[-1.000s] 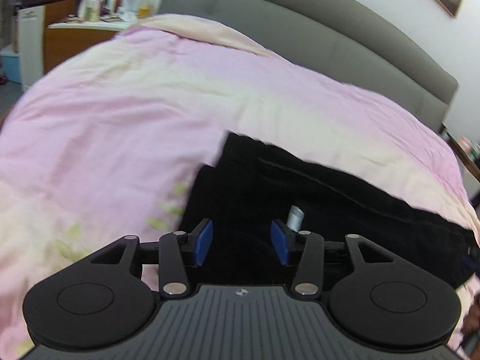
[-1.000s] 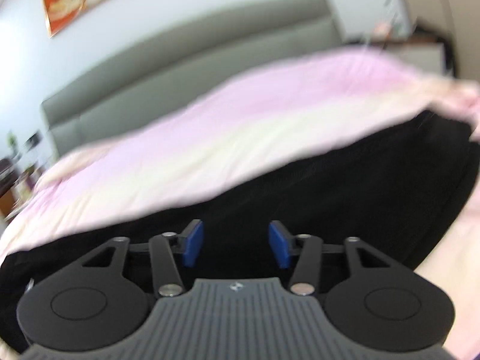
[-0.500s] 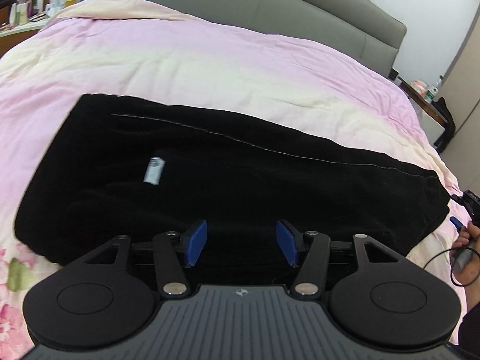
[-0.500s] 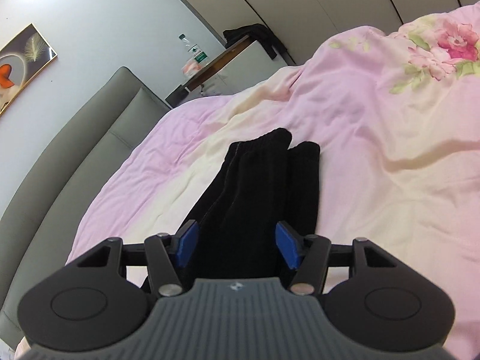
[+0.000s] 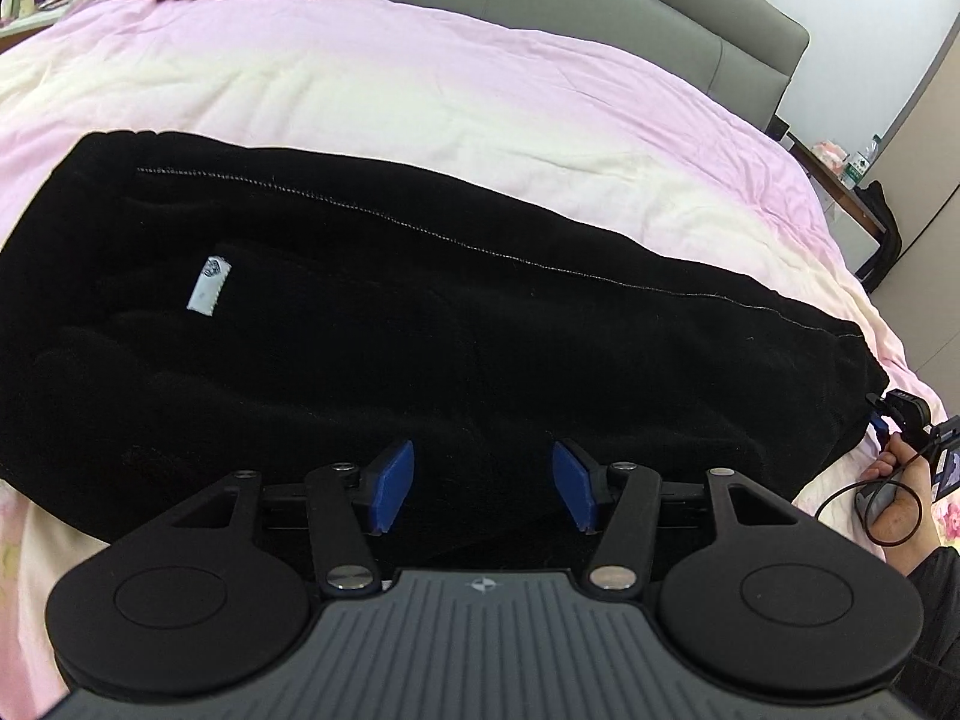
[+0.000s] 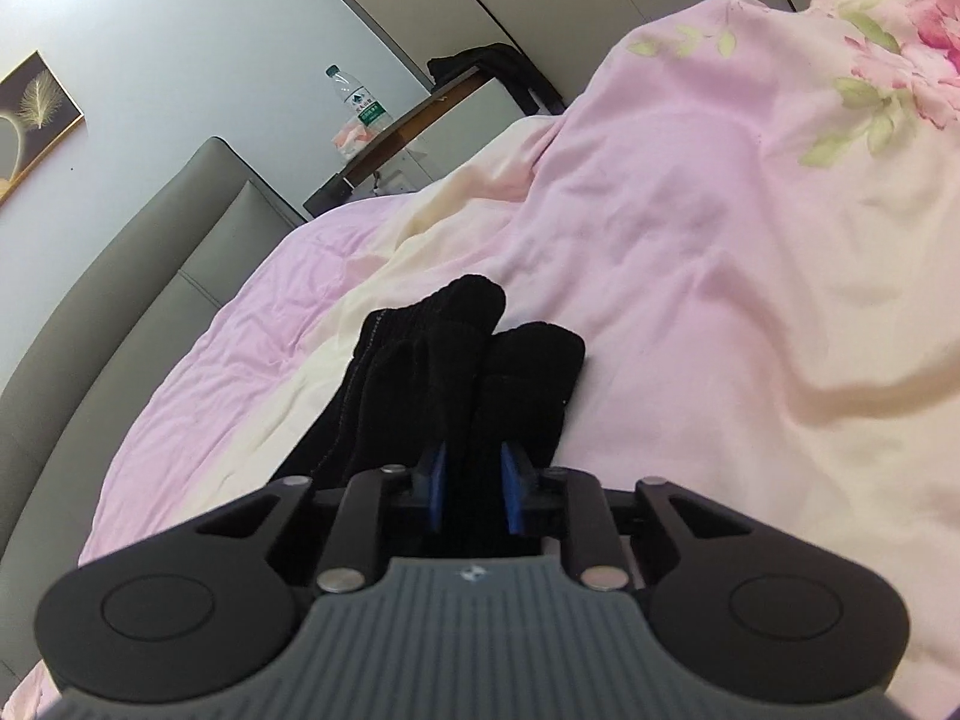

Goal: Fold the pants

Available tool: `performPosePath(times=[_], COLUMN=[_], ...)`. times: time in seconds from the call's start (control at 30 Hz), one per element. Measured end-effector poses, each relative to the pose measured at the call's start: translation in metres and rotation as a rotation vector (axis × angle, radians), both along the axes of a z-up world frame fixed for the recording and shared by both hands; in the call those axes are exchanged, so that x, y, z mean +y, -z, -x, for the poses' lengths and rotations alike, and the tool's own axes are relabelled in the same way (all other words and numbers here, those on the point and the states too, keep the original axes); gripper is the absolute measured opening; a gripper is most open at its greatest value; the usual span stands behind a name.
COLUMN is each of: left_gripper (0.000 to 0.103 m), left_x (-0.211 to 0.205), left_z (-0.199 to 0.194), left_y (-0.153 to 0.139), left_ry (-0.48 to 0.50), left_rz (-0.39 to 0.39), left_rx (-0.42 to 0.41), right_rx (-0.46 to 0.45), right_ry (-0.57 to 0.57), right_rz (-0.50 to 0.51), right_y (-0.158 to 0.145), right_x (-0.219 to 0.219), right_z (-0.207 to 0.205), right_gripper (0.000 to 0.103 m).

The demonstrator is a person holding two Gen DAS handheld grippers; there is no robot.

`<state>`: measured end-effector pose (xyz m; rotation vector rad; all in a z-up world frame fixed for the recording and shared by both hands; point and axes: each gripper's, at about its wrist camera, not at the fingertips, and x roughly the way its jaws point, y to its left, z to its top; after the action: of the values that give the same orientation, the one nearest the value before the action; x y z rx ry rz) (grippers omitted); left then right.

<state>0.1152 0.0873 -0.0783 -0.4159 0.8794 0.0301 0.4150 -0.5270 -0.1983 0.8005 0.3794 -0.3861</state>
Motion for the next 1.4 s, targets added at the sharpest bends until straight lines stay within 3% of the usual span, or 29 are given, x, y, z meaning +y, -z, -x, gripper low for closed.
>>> performPosePath(times=[0.07,0.13,0.23,0.37,0.4,0.5,0.77,0.9,0.97,1.0,1.07,1.13,1.3,1.4], left_gripper=[0.063,0.063,0.063,0.063,0.063,0.063,0.063,0.063,0.063,0.063,0.063,0.063,0.063,0.063], left_x=[-0.002,-0.004,-0.006,-0.004,-0.002,0.002,0.012,0.015,0.015,0.014,0.014,0.016,0.022,0.022], left_z=[-0.002,-0.003,-0.001,0.005,0.006,0.011,0.01,0.009,0.009,0.01,0.01,0.01,0.011,0.013], left_y=[0.001,0.002,0.001,0.0,-0.001,-0.004,-0.002,0.002,0.004,0.004,0.003,0.003,0.003,0.002], left_ry=[0.0,0.004,0.019,0.026,0.024,0.006,-0.07,-0.091,-0.093,-0.09,-0.083,-0.089,-0.113,-0.114], left_rz=[0.012,0.02,0.021,0.02,0.019,0.015,0.047,0.072,0.089,0.088,0.072,0.072,0.094,0.102], left_rx=[0.0,-0.002,-0.005,-0.002,-0.002,-0.004,-0.018,-0.012,-0.005,-0.006,-0.01,-0.007,-0.007,-0.007], right_rx=[-0.017,0.028,0.037,0.014,0.035,0.031,-0.111,0.035,0.089,0.081,0.004,-0.055,-0.02,-0.045], right_ry=[0.012,0.05,0.096,0.031,0.001,-0.038,0.074,0.091,0.117,0.128,0.148,0.112,0.061,0.047], right_rz=[-0.005,0.058,0.157,0.121,0.108,0.072,0.091,0.029,-0.007,-0.029,-0.097,-0.176,-0.152,-0.166], right_y=[-0.005,-0.013,-0.021,-0.015,-0.011,-0.004,-0.043,-0.026,-0.009,-0.003,0.004,0.009,0.019,0.021], right_x=[0.0,0.005,0.013,0.01,0.009,0.007,0.014,0.009,0.001,-0.004,-0.013,-0.022,-0.019,-0.022], right_z=[0.002,0.002,0.005,-0.006,-0.012,-0.014,0.017,0.017,0.016,0.017,0.022,0.02,0.008,0.003], right_gripper=[0.014,0.025,0.028,0.028,0.026,0.001,0.0,0.0,0.005,0.02,0.032,0.059,0.06,0.066])
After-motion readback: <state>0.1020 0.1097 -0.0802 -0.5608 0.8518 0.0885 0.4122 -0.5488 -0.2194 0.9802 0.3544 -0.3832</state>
